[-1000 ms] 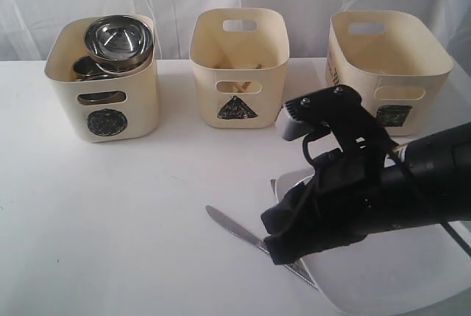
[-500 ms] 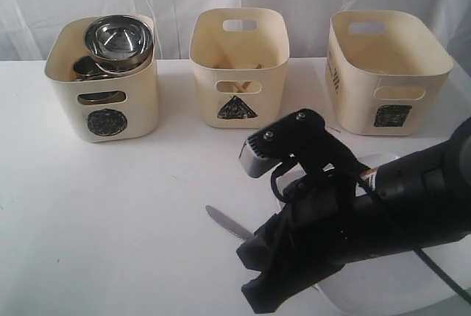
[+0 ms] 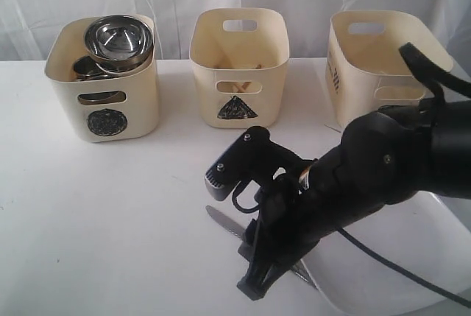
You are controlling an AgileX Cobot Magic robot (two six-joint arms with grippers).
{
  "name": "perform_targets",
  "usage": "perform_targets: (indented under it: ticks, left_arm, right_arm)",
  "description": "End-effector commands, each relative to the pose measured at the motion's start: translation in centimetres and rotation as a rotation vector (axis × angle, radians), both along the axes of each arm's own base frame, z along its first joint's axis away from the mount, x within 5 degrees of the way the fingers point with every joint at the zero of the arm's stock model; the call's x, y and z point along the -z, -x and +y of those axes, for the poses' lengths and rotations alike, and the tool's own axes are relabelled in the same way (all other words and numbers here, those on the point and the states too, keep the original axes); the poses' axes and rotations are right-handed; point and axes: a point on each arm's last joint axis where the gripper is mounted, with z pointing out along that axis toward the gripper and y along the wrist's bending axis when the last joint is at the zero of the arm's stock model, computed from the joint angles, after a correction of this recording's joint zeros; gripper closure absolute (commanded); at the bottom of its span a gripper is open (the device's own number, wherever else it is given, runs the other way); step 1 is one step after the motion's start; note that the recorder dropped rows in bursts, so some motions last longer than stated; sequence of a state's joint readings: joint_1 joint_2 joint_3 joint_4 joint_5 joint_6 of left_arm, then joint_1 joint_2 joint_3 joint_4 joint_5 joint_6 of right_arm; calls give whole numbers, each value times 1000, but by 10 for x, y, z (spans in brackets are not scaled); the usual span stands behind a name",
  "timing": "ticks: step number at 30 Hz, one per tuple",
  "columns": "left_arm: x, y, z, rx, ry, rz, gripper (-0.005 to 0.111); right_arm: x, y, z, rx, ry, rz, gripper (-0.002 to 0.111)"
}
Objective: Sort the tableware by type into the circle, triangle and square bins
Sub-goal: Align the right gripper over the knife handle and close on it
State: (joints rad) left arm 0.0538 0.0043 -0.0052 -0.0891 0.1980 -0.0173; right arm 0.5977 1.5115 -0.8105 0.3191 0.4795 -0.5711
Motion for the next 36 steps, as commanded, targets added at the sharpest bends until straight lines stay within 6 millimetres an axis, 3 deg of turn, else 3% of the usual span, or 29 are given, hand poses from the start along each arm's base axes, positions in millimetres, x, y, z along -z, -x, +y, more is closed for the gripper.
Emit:
perform_targets:
  ticks: [1,14,22,36]
  left_arm:
    - [1,0,0,-5,10,-3,107]
    - [1,0,0,-5,10,-3,107]
    - [1,0,0,-5,10,-3,107]
    - [1,0,0,-5,10,-3,107]
  right_arm:
    - [-3,-6,1,-21,18,-47,68]
    - [35,-21,11,-39,102,49,68]
    - [37,-37,13,-57,197,19,68]
    - [36,-50,19,-21,298,159,68]
